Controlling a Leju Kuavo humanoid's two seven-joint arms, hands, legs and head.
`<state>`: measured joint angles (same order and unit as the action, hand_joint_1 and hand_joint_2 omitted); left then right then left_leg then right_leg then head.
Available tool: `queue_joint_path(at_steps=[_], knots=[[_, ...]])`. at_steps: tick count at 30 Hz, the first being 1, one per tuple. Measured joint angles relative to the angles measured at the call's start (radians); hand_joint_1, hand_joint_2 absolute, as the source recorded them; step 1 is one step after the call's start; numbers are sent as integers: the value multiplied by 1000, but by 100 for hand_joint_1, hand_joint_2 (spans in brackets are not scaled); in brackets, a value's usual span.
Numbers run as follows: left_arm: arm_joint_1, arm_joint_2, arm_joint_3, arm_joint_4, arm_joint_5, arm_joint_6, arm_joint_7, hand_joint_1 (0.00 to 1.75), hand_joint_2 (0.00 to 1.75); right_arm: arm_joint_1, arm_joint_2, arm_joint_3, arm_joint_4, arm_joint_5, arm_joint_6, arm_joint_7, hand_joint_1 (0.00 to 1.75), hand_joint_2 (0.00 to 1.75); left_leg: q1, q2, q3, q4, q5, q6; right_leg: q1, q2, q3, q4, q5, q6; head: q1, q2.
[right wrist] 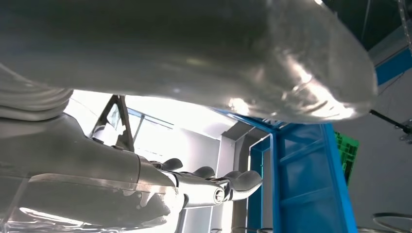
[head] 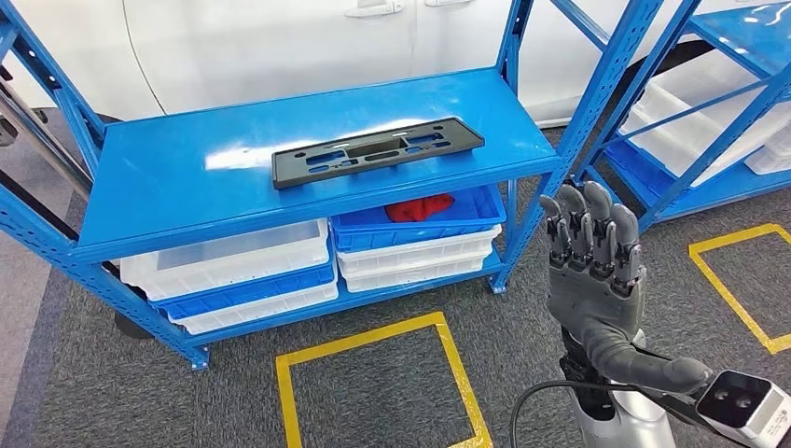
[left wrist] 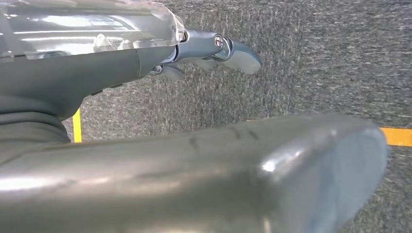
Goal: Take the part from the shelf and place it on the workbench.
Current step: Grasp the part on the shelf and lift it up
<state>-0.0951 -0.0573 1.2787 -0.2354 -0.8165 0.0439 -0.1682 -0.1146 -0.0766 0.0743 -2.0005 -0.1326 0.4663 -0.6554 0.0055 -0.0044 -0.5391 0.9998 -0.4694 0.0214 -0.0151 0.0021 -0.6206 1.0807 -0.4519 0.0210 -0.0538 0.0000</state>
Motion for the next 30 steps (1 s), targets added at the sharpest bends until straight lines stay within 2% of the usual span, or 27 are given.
queue_joint_path(at_steps=[1, 2, 5, 6, 7, 9, 10, 11, 12, 13, 14, 15, 16, 17, 20, 21, 22, 24, 25, 26, 27, 28, 29, 30], knots=[[-1, -2, 2, 0, 2, 1, 0, 0, 0, -2, -2, 3, 6, -1, 0, 0, 0, 0, -2, 0, 0, 1, -2, -3, 4, -2, 21, -44, 11, -5, 0, 0], [-1, -3, 4, 1, 3, 1, 0, 0, 0, -4, -4, 7, 14, -1, 0, 0, 0, 0, -3, 0, 0, 1, -4, -8, 7, -3, 30, -65, 11, -9, 0, 0], [-2, -4, 7, 1, 3, 1, -1, 0, 0, -6, -7, 17, 35, 2, -2, 0, 0, 0, -3, 2, 1, 5, -13, -24, 5, -1, 37, -76, 10, -20, 0, 0], [-2, -5, 7, 1, 3, 0, -2, 0, 0, -9, -7, 22, 40, 5, -3, 1, 0, 0, -2, 2, -6, 26, -26, -30, 2, -1, 43, -83, 10, -26, 0, 0], [-3, -5, 7, 1, 3, 0, -2, 0, 0, -11, -7, 27, 45, 6, -3, 1, 0, 0, -1, 2, -25, 67, -49, -35, -2, -2, 50, -88, 10, -31, 0, 0], [-2, -7, 7, 2, 3, -1, -3, 0, 0, -14, -7, 35, 56, 7, -3, 1, 0, 0, 4, 2, -94, 200, -105, -44, -2, -3, 55, -90, 7, -37, 0, 0], [-2, -7, 7, 2, 3, -1, -3, 0, 0, -14, -7, 38, 61, 8, -3, 1, 0, 0, 7, 2, -128, 258, -121, -48, -1, -2, 57, -89, 4, -37, 0, 0], [-1, -7, 7, 2, 3, -1, -3, 0, 0, -14, -7, 42, 65, 8, -3, 1, 0, 0, 9, 2, -151, 288, -119, -52, -2, -1, 59, -89, 1, -36, 0, 0], [0, -7, 7, 2, 3, -1, -3, 0, 0, -14, -7, 44, 69, 8, -3, 1, 0, 0, 11, 2, -153, 277, -96, -54, -3, 0, 63, -88, -2, -34, 0, 0], [0, -6, 7, 2, 3, -1, -3, 0, 0, -14, -7, 47, 73, 8, -3, 1, 0, 0, 14, 2, -136, 228, -56, -56, -4, 2, 69, -86, -7, -30, 0, 0], [0, -6, 7, 2, 3, -1, -3, 0, 0, -15, -7, 49, 75, 8, -3, 1, 0, 0, 17, 2, -107, 155, -14, -57, -6, 3, 74, -84, -13, -25, 0, 0], [0, -6, 7, 2, 3, -1, -3, 0, 0, -15, -7, 50, 78, 8, -3, 1, 0, 0, 16, 2, -78, 89, 14, -56, -5, 4, 78, -80, -19, -19, 0, 0], [0, -6, 7, 2, 3, -2, -3, 0, 0, -16, -7, 51, 79, 8, -4, 1, 0, 0, 15, 1, -58, 44, 30, -50, -4, 5, 79, -78, -23, -13, 0, 0], [-1, -6, 7, 2, 3, -2, -3, 0, 0, -17, -7, 52, 81, 8, -4, 1, 0, 0, 14, 0, -49, 22, 31, -43, -2, 6, 79, -77, -26, -7, 0, 0], [-1, -6, 7, 3, 3, -2, -3, 0, 0, -19, -8, 53, 84, 8, -5, 1, 0, 0, 11, -1, -46, 17, 25, -17, -3, 6, 80, -76, -32, 11, 0, 0], [-1, -7, 7, 3, 3, -3, -3, 0, 0, -20, -8, 53, 85, 9, -6, 2, 0, 0, 11, -1, -43, 14, 25, -9, -6, 5, 74, -59, -42, 16, 0, 0], [-1, -7, 7, 3, 3, -3, -3, 0, 0, -22, -10, 54, 85, 10, -7, 2, 0, 0, 12, -1, -39, 10, 24, -3, -6, 4, 57, -22, -62, 19, 0, 0], [-2, -7, 7, 3, 4, -5, -3, 0, 0, -24, -12, 55, 88, 10, -8, 3, 0, 0, 10, 0, -34, 8, 20, 7, -7, 3, -14, 109, -116, 21, 0, 0], [-2, -7, 8, 3, 5, -5, -3, 0, 0, -24, -14, 55, 91, 10, -8, 4, 0, 0, 8, 1, -32, 9, 18, 10, -6, 3, -54, 174, -135, 21, 0, 0], [-1, -7, 8, 3, 6, -5, -3, 0, 0, -25, -16, 56, 95, 10, -8, 4, 0, 0, 5, 0, -29, 9, 15, 12, -6, 3, -83, 214, -136, 20, 0, 0], [-1, -7, 9, 4, 8, -5, -3, 0, 0, -26, -18, 57, 99, 10, -7, 4, 0, 0, 2, 0, -24, 9, 11, 13, -5, 3, -94, 215, -117, 16, 0, 0], [-1, -8, 10, 4, 10, -5, -3, 0, 0, -28, -19, 58, 102, 10, -5, 4, 0, 0, -1, -1, -18, 9, 7, 14, -2, 3, -83, 176, -81, 10, 0, 0], [-1, -9, 11, 4, 12, -5, -3, 0, 0, -33, -21, 59, 105, 10, -3, 4, 0, 0, -4, -1, -10, 9, 3, 14, 3, 2, -57, 109, -35, 0, 0, 0], [-1, -12, 12, 4, 14, -5, -4, 0, 0, -39, -22, 61, 108, 9, -2, 5, 0, 0, -8, -2, -4, 8, -2, 12, 8, 1, -28, 42, -2, -11, 0, 0]])
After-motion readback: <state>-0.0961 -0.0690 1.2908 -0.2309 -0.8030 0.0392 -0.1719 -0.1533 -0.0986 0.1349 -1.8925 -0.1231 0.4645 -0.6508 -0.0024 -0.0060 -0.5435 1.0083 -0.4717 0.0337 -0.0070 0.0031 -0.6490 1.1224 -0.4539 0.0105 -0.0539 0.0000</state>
